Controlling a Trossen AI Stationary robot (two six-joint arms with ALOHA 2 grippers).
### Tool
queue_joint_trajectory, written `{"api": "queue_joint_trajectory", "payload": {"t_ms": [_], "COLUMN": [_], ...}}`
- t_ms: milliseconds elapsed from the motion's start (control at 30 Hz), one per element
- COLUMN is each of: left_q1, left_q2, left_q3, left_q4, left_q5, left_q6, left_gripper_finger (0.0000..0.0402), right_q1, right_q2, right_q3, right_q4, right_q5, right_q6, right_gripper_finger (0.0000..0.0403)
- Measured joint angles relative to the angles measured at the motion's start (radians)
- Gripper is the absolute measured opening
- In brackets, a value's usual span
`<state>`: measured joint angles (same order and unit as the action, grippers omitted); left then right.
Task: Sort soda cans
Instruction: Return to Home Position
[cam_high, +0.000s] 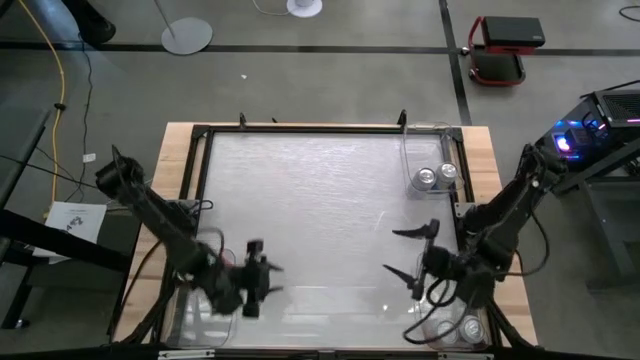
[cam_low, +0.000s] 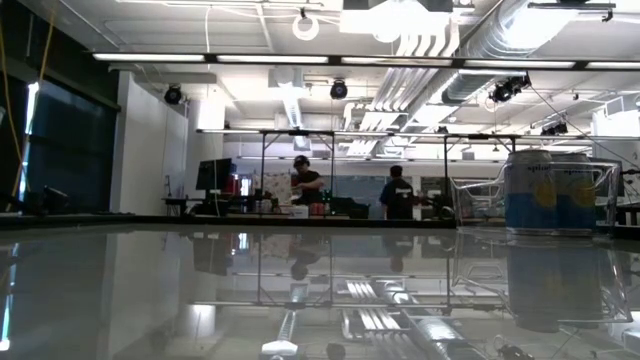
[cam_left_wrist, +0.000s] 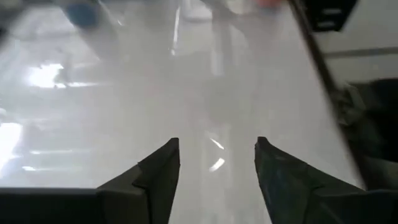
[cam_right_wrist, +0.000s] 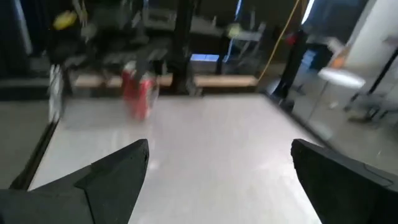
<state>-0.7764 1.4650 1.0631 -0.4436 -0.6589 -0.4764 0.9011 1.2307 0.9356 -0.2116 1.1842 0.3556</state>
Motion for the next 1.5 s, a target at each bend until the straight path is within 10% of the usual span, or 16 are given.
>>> {"api": "queue_joint_trajectory", "payload": {"t_ms": [300,500,667,1100,1500], "left_q1": [0.297,0.418,0.468,0.482,0.482], "left_q2": [-0.327,-0.549,-0.745,-1.201,-1.410], "left_q3": [-0.107,-0.159,-0.237,-0.525,-0.674], "left_q4": [0.132,0.129,0.118,0.114,0.127], "left_q5": [0.097,0.097,0.090,0.092,0.127], "left_q6": [0.365,0.452,0.455,0.331,0.322], "left_gripper_finger": [0.0125,0.0051,0.0006,0.0001,0.0000], "right_q1": [-0.170,-0.306,-0.487,-0.625,-0.624], "right_q2": [-0.007,-0.046,-0.244,-0.702,-1.043], "right_q3": [-0.001,-0.002,-0.002,-0.024,-0.608], "right_q4": [-0.180,-0.072,-0.188,-0.406,0.126], "right_q5": [-0.438,-0.509,-0.693,-0.919,-1.115], "right_q6": [0.062,-0.357,-0.349,-0.161,-0.088], "right_gripper_finger": [0.0353,0.0188,0.0022,0.0003,0.0000]}}
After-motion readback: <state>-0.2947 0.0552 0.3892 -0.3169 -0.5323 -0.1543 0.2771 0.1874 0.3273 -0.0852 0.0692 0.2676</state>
